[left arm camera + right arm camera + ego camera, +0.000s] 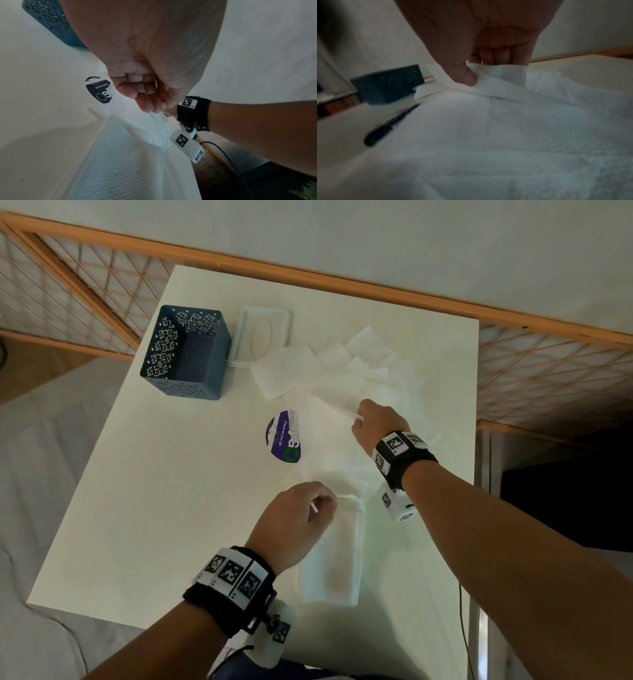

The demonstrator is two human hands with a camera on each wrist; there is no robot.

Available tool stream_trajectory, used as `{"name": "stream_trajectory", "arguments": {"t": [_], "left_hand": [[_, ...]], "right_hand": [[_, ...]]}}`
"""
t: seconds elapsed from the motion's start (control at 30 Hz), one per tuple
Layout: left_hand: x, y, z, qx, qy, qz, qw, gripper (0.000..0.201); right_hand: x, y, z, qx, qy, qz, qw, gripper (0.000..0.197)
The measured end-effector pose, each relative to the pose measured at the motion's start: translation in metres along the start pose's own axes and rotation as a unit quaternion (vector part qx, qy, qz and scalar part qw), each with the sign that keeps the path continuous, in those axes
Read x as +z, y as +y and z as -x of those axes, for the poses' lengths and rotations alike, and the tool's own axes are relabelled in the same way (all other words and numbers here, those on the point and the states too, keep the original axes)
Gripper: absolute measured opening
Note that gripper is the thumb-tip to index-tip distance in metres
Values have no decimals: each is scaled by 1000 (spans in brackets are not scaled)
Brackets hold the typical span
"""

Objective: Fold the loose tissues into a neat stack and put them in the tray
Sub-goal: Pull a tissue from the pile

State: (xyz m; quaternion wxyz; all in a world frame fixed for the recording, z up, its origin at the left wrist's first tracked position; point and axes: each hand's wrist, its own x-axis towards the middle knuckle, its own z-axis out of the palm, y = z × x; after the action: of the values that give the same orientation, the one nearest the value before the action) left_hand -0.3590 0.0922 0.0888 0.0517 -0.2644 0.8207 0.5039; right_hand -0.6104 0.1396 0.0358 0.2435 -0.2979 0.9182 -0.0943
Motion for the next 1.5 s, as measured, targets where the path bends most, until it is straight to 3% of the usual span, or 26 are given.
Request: {"name": "stream_trajectory", "arguments": {"t": [0.23,0.33,0.4,0.47,0.53,0.6,0.63,0.73,0.83,0.93,1.0,1.13,1.33,1.5], "left_hand": [[-6,-4,-33,-81,58,99,990,11],[-9,-4,-45,-107,68,141,982,10],[-12,-3,-51,-121,66,162,977,10],[-16,-2,-56,-126,71,184,972,20],[-20,-3,-60,-134,94,218,962,36],[-26,-1,-65,-153,115,277,942,52],[-30,1,-67,-162,111,318,928,59],[-34,8,-70,-168,56,431,885,55],[-31,11,-71,-169,53,476,861,50],[-26,12,-70,-167,146,379,899,28],[-25,10,-68,-156,174,343,910,23],[-29,2,-63,-175,202,339,902,47],[-31,-7,-54,-139,222,236,936,67],[-31,-12,-45,-90,199,191,957,81]], "right_hand": [[-27,-8,42,5,-25,-219,975,27],[-44,-13,64,32,-21,-340,940,25],[-52,-14,74,85,-32,-441,893,36],[-54,-11,78,136,-45,-521,841,24],[-55,-6,82,175,-85,-611,768,21],[-57,-1,86,178,-133,-684,695,49],[-57,1,88,166,-147,-708,670,52],[-58,4,89,134,-158,-756,621,39],[-54,3,90,133,-130,-737,650,20],[-43,4,85,129,-51,-671,729,7],[-37,5,82,115,-16,-623,774,14],[-29,10,84,93,3,-499,862,43],[-22,9,93,65,5,-449,891,43],[-17,5,99,74,-5,-477,876,36]]}}
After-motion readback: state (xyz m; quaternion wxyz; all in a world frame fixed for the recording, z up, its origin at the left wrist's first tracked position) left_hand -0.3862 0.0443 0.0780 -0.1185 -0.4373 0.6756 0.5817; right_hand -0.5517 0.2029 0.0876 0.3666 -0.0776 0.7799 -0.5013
